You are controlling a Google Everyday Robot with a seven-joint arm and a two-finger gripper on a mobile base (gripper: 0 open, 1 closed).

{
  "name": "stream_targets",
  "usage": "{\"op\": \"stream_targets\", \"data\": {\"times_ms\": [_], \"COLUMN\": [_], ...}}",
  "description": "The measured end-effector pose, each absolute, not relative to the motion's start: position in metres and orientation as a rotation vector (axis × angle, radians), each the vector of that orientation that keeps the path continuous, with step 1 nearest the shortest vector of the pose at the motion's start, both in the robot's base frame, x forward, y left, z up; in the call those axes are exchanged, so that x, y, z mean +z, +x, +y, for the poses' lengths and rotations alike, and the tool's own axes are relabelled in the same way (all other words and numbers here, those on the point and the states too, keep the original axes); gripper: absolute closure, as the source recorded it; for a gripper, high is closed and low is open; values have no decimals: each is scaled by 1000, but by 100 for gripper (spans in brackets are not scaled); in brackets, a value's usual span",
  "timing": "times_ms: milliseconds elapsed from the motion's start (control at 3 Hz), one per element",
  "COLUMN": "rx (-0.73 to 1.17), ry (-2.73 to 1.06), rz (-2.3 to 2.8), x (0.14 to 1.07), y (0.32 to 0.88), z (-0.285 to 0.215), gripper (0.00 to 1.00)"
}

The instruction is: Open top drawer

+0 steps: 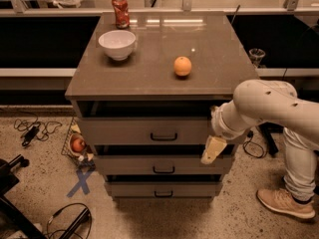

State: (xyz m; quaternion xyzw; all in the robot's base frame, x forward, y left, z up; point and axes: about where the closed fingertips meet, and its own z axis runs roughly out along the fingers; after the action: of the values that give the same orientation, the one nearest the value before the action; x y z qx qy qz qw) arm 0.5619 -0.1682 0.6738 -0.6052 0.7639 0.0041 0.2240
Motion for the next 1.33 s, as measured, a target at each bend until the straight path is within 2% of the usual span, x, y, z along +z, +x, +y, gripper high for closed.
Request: {"op": "stream_targets", "data": {"times_ms": [333,1333], "rx": [32,50], "ry": [-1687,-1708], "rz": [2120,2109], "x": [661,661], "y": [565,561], "z": [-164,-163], "gripper": [14,83]}}
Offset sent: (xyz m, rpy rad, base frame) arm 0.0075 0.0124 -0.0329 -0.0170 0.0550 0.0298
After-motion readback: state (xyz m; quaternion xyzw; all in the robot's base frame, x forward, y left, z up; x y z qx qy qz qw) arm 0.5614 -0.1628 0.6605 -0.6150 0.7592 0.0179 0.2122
